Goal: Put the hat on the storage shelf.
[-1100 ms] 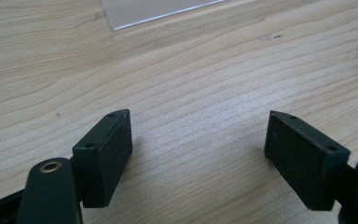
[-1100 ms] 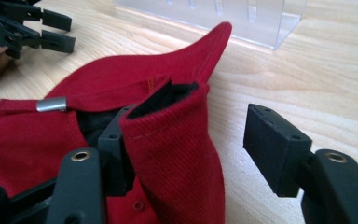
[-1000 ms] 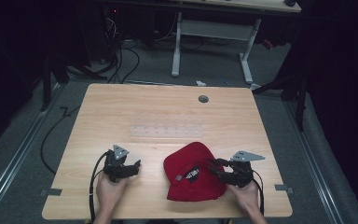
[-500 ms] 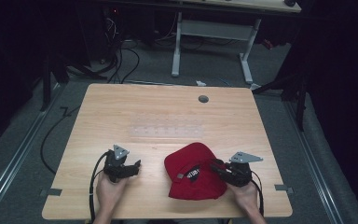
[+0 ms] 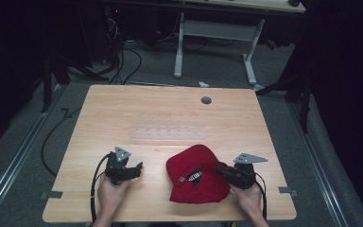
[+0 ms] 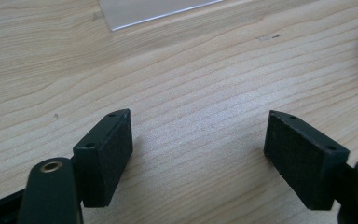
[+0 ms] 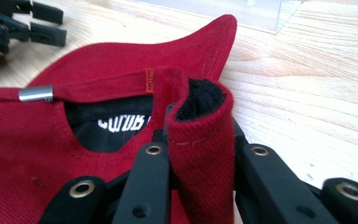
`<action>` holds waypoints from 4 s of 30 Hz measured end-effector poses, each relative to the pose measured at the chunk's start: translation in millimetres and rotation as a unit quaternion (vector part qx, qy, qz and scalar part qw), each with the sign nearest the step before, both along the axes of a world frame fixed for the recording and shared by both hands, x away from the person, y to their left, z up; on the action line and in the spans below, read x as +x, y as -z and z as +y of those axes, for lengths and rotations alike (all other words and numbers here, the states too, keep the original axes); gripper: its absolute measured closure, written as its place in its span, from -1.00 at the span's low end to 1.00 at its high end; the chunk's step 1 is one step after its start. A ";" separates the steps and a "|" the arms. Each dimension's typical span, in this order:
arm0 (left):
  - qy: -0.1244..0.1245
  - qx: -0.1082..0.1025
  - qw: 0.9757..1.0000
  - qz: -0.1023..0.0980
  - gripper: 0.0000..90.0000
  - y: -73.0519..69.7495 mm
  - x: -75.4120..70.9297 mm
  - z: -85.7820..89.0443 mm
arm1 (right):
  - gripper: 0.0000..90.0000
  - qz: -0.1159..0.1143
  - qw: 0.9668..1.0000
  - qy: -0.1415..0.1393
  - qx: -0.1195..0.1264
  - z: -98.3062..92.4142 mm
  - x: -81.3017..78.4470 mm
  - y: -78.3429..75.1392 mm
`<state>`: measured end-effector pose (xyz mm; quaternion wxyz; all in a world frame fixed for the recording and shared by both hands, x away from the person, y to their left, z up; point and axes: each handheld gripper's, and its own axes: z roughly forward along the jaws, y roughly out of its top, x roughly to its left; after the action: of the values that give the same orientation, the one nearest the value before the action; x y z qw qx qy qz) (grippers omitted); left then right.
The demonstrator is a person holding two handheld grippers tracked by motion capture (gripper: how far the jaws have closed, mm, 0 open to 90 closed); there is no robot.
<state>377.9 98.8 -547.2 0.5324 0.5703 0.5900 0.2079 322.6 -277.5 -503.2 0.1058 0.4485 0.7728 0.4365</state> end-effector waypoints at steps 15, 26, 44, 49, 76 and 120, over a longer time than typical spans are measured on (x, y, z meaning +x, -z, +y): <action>0.002 0.000 1.000 0.001 -0.49 -0.1 -1.1 -1.1 | 0.83 0.017 0.999 -0.002 0.038 -4.4 2.5 -2.2; 0.052 0.014 0.998 -0.023 -0.47 -8.0 -21.1 -12.9 | 0.83 0.025 0.998 -0.001 0.064 -8.1 5.0 -18.3; 0.174 0.017 0.983 -0.047 -0.57 -33.2 -61.2 -54.8 | 0.84 0.047 0.994 0.020 0.098 -21.1 10.3 -30.7; 0.196 0.017 0.979 -0.057 -0.59 -40.3 -67.2 -65.5 | 0.84 0.042 0.994 0.020 0.102 -22.0 11.8 -40.2; 0.253 0.010 0.964 -0.086 -0.68 -68.0 -75.6 -90.0 | 0.83 0.068 0.993 0.004 0.100 -2.5 31.6 -64.5; 0.233 0.052 0.966 -0.102 -0.55 -60.0 -70.0 -94.0 | 0.83 0.096 0.989 -0.004 0.111 5.5 36.7 -71.5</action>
<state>307.9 4.8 -487.2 0.5935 0.6945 0.3716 0.1656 359.3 -272.0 -431.7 -0.0211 0.4944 0.7279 0.4746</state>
